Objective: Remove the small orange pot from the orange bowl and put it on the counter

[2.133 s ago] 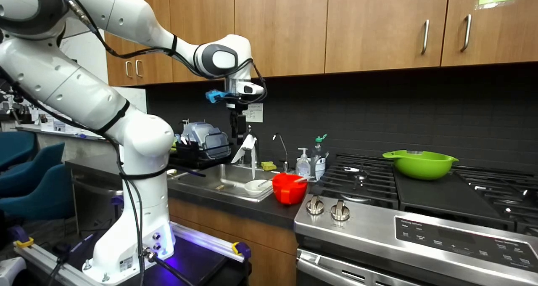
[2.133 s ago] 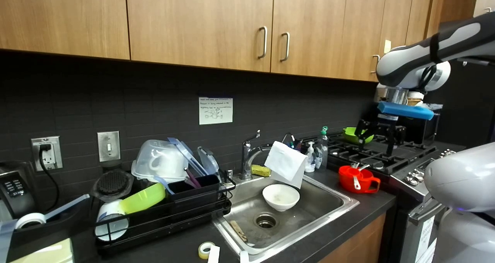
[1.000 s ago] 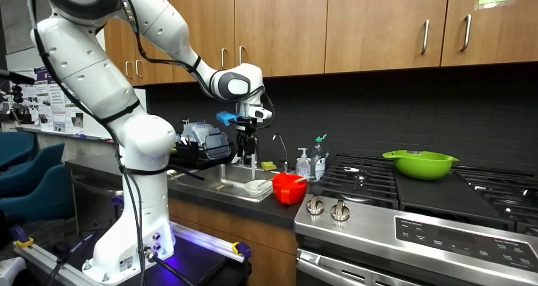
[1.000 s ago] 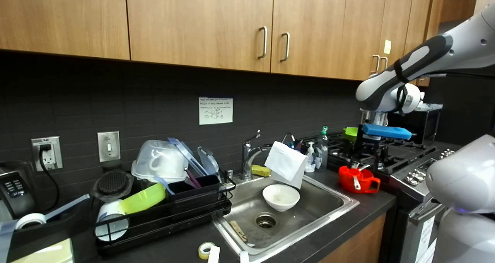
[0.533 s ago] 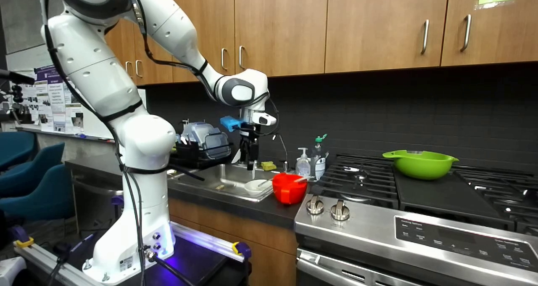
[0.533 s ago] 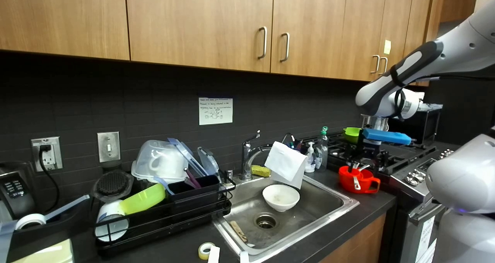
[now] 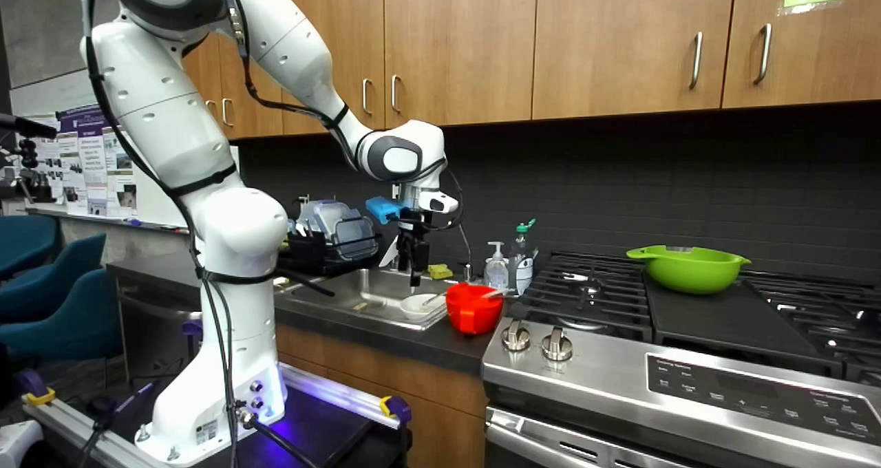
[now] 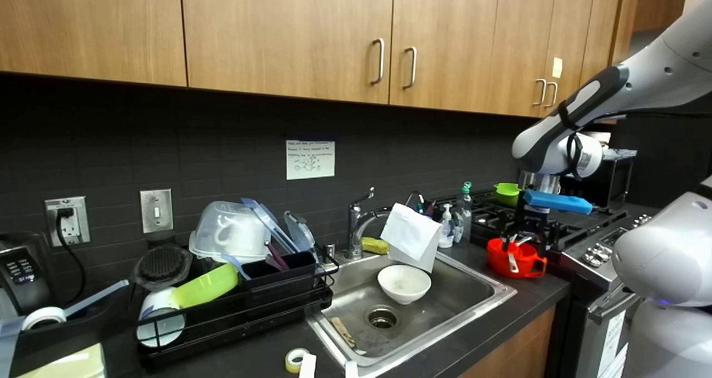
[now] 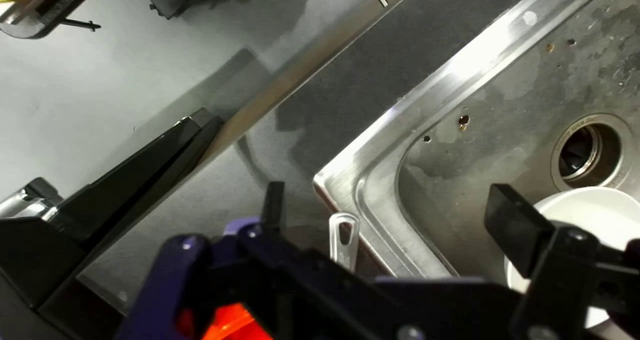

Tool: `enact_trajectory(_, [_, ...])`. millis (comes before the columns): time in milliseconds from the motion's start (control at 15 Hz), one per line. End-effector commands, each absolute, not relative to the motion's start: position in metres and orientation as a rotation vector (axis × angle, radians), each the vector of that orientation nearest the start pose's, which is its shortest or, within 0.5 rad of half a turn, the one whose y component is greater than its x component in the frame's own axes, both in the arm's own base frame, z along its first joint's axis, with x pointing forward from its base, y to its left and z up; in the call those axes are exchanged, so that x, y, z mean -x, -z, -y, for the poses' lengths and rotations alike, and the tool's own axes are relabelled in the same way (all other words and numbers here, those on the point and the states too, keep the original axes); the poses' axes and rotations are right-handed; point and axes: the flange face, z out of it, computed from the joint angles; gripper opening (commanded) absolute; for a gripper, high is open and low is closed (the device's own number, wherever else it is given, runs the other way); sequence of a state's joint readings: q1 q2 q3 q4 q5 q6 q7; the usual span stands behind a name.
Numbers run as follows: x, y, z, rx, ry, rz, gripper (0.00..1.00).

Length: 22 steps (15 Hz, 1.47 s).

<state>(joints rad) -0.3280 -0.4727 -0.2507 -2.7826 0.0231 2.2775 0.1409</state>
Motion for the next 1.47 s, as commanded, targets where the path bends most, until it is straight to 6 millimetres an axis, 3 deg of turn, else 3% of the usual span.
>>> enact_trajectory(0, [-0.304, -0.322, 0.198, 2.814, -0.027, -1.025, 1.00])
enact_trajectory(467, [-0.313, -0.289, 0.210, 2.832, -0.015, -1.000, 1.00])
enact_trajectory(1067, [-0.334, -0.313, 0.220, 2.895, 0.112, -0.993, 1.00])
enact_trajectory(1400, [-0.337, -0.310, 0.214, 2.894, 0.143, -0.985, 1.00])
